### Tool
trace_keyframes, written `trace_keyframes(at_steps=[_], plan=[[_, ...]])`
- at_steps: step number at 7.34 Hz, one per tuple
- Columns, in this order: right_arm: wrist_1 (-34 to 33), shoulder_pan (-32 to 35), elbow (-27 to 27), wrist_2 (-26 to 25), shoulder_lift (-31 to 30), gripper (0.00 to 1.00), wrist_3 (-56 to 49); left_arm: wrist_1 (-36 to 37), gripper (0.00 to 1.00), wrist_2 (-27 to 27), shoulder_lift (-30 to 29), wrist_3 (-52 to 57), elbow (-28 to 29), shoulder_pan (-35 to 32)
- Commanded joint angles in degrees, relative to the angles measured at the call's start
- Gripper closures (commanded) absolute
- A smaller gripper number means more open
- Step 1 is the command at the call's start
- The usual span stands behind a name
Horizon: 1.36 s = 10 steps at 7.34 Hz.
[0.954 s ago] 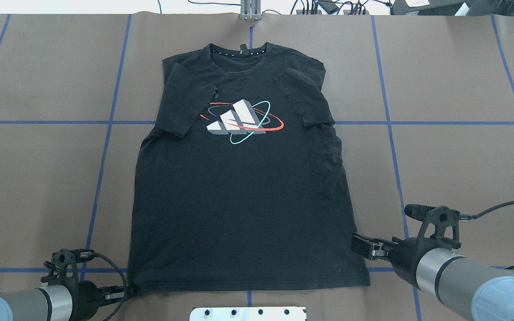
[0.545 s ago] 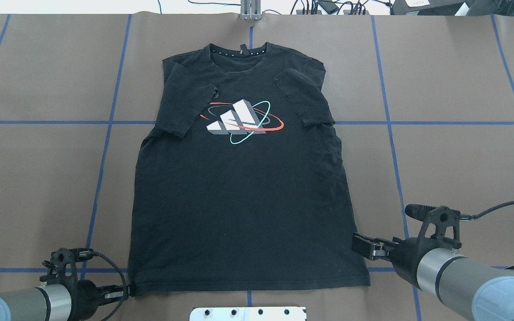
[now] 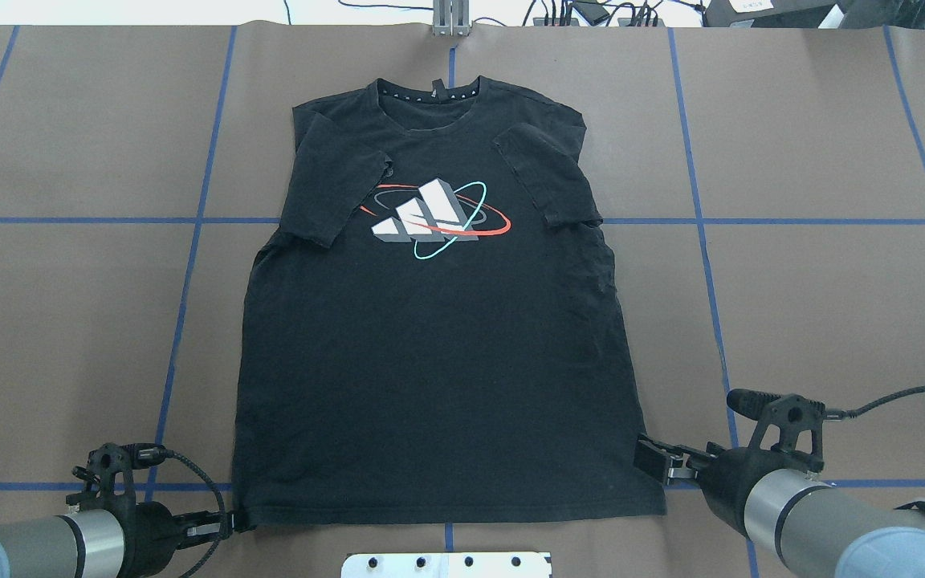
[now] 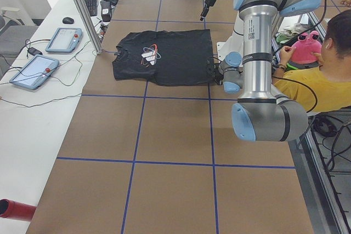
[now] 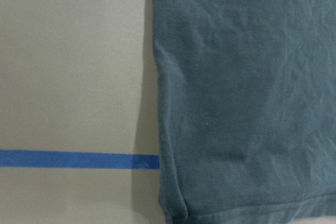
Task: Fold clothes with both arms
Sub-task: 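Align both grippers on the hem corners and close on the fabric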
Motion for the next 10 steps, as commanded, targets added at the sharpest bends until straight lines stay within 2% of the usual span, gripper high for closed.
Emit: trace_keyframes(at_steps=[1,2,3,6,8,10], plan=[[-0.2,-5.9,-2.9,-5.0,-0.5,0.04,3.3,-0.1,1.00,0.1,0.1,-0.1,-0.3,0.0],[0.0,-8.7,-3.6,-8.0,-0.2,0.05,3.5,-0.1,1.00,0.1,0.0,-0.2,-0.4,-0.1],[-0.2,-10.6,-3.8,-10.1,-0.1,0.10,4.4,-0.2,1.00,0.1,0.0,-0.2,-0.5,0.0],[-0.3,-12.4,-7.6,-12.2,0.1,0.20,4.7,-0.3,1.00,0.0,-0.4,-0.2,-0.9,0.0],[-0.3,-12.6,-8.4,-12.2,0.4,0.36,4.7,-0.4,1.00,0.0,-0.4,-0.3,-1.0,0.0],[-0.3,-12.7,-8.8,-12.2,0.6,0.39,4.6,-0.4,1.00,0.0,-0.3,-0.3,-1.0,0.0]])
